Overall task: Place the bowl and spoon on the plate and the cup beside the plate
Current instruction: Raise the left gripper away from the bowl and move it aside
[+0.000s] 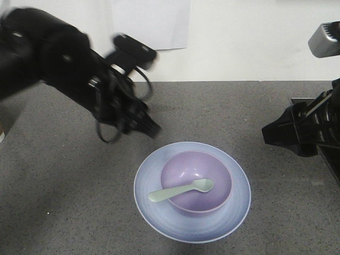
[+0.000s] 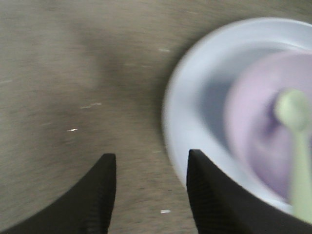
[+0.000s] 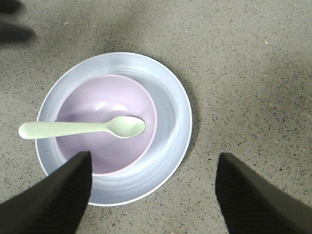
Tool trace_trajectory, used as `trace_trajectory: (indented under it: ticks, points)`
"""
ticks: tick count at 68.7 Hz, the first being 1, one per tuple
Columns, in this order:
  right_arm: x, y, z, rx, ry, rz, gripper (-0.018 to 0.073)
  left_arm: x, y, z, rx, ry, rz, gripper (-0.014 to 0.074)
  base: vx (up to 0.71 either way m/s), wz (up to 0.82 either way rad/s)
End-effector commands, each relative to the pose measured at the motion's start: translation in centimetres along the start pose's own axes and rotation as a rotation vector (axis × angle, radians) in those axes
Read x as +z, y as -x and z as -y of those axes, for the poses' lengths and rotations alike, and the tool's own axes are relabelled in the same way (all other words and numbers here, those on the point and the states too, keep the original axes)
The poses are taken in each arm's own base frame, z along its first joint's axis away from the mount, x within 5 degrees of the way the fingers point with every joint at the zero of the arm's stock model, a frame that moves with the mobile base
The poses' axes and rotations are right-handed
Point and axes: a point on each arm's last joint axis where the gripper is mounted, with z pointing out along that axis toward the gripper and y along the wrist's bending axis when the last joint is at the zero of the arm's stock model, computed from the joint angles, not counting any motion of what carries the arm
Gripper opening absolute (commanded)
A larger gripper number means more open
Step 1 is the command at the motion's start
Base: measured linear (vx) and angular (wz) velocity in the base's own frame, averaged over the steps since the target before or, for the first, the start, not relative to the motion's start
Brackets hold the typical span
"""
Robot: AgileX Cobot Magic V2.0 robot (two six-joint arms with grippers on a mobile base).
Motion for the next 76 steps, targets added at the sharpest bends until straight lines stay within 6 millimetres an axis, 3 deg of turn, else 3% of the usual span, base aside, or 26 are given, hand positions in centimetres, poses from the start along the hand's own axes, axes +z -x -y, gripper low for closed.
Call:
trace_trajectory:
  ticks: [1,12,32,56,76]
  points:
    - [-1.2,0.8,-0.1,-0.007,0.004,0.087,0.0517,-4.3,0.4,-3.2,-0.087,0.095,0.139,0.0336,0.00,0.00]
    - [-1.2,0.8,-0.1,-0.007,0.004,0.087,0.0517,-6.3,-0.8,-8.6,-0.223,0.201,0.168,0.0336,0.00,0.00]
    - [-1.2,0.8,-0.1,-0.008,0.002,0.086,0.0517,-7.7,-3.9,-17.3,-0.470,0.381,0.178,0.0336,0.00,0.00]
    - [-1.2,0.8,-0.1,-0.008,0.002,0.086,0.0517,-10.0,-7.7,-23.8,-0.665,0.546,0.222,0.0336,0.00,0.00]
    - [-1.2,0.8,-0.1,-0.009,0.001,0.087,0.0517,-10.9,-9.5,-26.4,-0.732,0.616,0.256,0.0336,0.00,0.00]
